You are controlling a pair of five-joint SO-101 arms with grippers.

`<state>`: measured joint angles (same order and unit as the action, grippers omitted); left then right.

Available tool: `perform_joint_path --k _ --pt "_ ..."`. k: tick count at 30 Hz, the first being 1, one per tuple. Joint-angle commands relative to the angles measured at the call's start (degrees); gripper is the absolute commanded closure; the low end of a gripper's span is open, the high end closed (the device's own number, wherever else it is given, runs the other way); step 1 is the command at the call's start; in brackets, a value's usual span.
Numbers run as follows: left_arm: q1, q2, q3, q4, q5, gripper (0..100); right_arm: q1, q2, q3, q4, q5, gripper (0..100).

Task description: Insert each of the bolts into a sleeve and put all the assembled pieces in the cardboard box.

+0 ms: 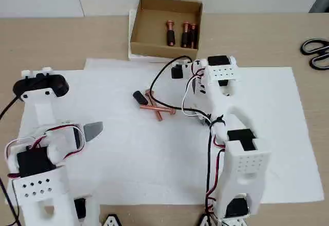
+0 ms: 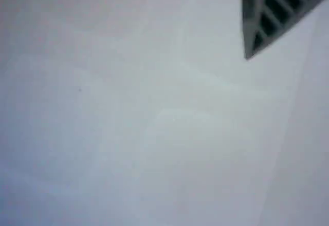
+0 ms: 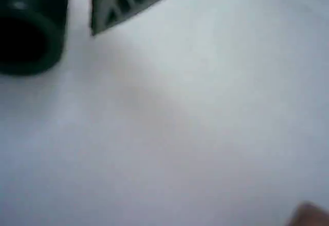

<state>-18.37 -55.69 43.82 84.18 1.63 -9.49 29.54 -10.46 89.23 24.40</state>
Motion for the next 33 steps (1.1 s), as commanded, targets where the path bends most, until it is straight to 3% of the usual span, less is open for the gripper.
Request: perform_joint_path --k 1,5,10,17,23,30,33 --pt "-0.1 -0.8 -0.2 -1.3 -0.2 64 0.2 1.4 -0.7 -1.1 0.4 84.8" --pt "-0.1 -0.8 -0.2 -1.3 -0.2 64 0.2 1.7 -0.7 -1.1 0.4 85.5" --pt "-0.1 -0.8 -0.2 -1.3 -0.2 64 0.4 1.4 -0.9 -1.1 0.4 99.6" --pt "-0.1 -0.6 -0.4 -1.3 -0.2 64 2.4 0.3 -11.3 8.0 0.0 99.4" --pt "0.3 -0.3 -0.6 -2.1 -0.1 64 2.2 -12.5 -14.4 10.0 -0.4 99.5" --pt "12.2 8.1 -3.0 -9.5 2.2 64 2.5 -22.3 -14.3 10.0 -4.8 99.5" --pt "15.7 17.2 -8.7 -12.4 -5.6 64 3.3 -22.6 -14.3 10.1 -6.9 99.5"
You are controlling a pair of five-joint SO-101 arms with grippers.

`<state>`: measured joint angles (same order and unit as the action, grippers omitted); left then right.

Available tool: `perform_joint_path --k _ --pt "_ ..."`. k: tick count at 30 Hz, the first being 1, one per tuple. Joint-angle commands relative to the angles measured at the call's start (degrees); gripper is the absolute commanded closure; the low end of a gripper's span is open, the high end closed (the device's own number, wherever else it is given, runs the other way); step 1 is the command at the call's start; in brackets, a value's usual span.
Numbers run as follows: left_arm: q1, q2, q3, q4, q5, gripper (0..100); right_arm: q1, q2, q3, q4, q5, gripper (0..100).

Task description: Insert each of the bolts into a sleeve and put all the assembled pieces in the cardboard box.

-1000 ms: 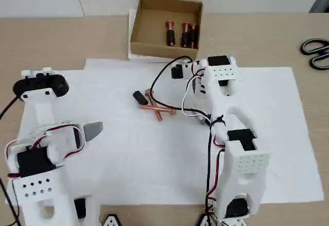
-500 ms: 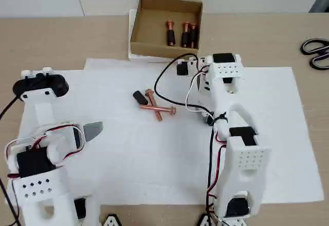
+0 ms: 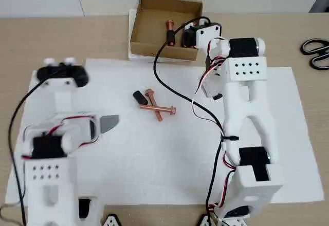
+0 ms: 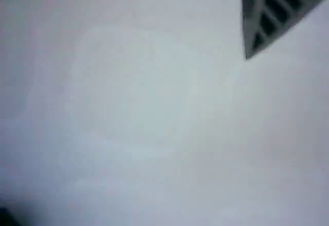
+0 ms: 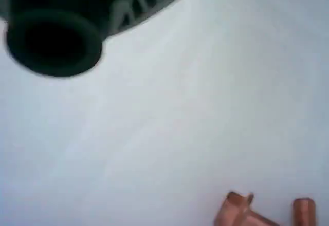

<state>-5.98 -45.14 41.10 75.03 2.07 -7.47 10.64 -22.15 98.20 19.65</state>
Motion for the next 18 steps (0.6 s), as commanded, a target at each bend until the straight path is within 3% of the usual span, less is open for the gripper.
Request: perform_joint_path --k 1,5,12,18 --pt "4.7 9.8 -8.0 -3.3 -11.9 64 1.8 -3.9 -2.6 1.1 -2.8 99.5" --pt "8.6 20.7 -15.3 -1.8 -32.9 64 4.4 -4.4 -2.6 1.2 -4.1 99.5" --pt "9.2 34.6 -26.9 -11.1 -39.1 64 5.1 -5.5 -2.6 1.5 -4.8 99.5" --pt "15.3 43.9 -28.4 -19.3 -52.3 64 5.3 -5.7 -2.6 1.5 -4.9 99.5"
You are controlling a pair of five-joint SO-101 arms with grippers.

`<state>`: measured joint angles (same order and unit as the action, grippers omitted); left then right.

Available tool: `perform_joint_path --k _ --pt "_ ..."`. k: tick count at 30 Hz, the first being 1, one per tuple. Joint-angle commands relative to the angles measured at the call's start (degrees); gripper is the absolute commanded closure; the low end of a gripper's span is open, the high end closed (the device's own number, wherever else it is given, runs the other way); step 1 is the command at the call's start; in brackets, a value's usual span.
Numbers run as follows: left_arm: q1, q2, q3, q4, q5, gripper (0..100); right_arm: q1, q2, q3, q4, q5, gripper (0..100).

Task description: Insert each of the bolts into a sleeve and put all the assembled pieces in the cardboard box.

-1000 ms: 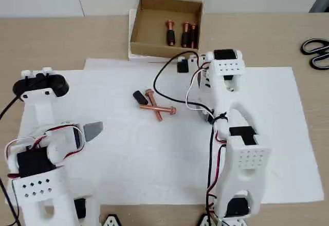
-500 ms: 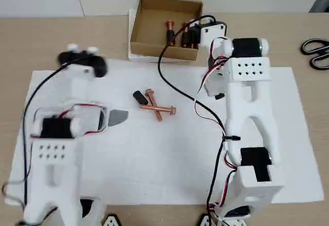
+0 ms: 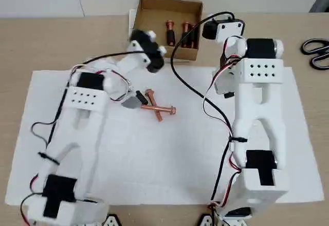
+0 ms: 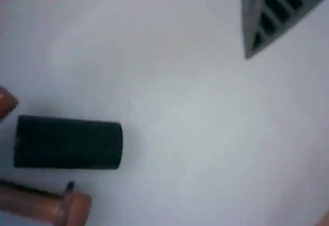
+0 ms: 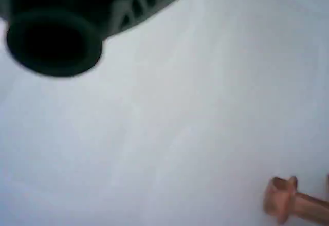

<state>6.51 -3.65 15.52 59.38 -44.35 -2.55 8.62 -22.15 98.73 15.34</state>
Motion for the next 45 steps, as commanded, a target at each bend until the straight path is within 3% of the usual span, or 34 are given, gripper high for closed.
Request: perform_joint_path --k 1,5,11,18,28,45 --pt "3.8 3.7 -2.9 -4.5 -8.2 64 0.4 -3.6 -2.6 0.9 -0.6 99.5" --pt "6.9 8.2 -2.9 -9.6 -14.2 64 0.3 -3.5 -2.6 0.8 -0.6 99.5" --pt "9.6 10.5 -2.9 -14.9 -14.9 64 0.2 -3.3 -2.6 0.8 -0.6 99.5" --pt "10.5 12.5 -2.9 -15.3 -14.9 65 0.1 -3.3 -2.6 0.7 -0.6 99.5" --pt "10.6 12.6 -2.7 -15.2 -14.9 82 -1.5 -3.2 -2.6 0.7 -0.6 99.5" --pt "12.4 18.2 -2.9 -15.3 -14.5 82 -1.4 -3.2 -2.6 0.6 -0.6 99.5"
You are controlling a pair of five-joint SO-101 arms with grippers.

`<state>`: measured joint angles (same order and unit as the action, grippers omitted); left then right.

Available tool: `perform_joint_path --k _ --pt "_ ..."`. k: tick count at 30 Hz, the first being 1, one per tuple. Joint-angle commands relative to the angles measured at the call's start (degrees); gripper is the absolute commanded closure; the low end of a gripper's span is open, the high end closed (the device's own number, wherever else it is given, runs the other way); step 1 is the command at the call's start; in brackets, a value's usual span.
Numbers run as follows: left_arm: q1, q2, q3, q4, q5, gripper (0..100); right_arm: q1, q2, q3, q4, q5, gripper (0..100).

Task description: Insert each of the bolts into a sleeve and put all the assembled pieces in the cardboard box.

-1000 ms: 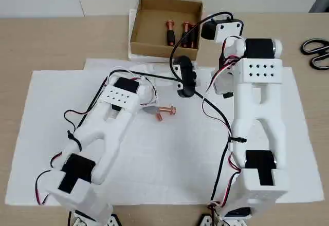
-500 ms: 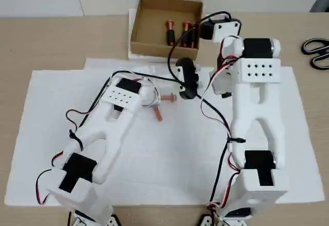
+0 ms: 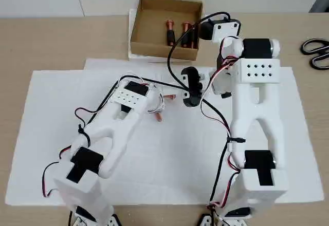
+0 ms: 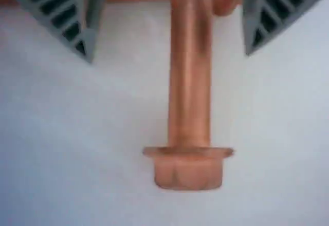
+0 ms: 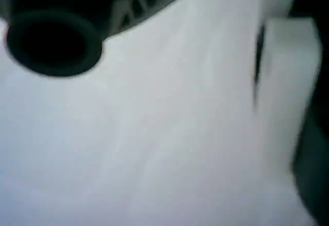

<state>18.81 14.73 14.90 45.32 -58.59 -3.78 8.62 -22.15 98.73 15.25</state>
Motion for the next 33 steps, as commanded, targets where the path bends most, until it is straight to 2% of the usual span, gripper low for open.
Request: perform_joint_path --k 1,11,17,22,33 --pt "0.1 0.0 -2.2 -1.3 0.4 82 -0.1 -3.2 -2.6 0.6 -0.6 99.5" --pt "1.1 0.2 -2.3 -3.7 5.0 82 -0.1 -3.2 -2.6 0.6 -0.6 99.5" --pt "3.5 0.2 -2.2 -3.4 5.7 90 -0.1 -3.2 -2.6 0.6 -0.6 99.5" --pt "3.6 0.3 -2.2 -3.4 6.1 90 -0.1 -3.2 -2.6 0.6 -0.6 99.5" --pt "3.6 -0.4 -4.7 -3.3 12.7 91 -0.1 -3.2 -2.6 0.6 -0.7 99.5"
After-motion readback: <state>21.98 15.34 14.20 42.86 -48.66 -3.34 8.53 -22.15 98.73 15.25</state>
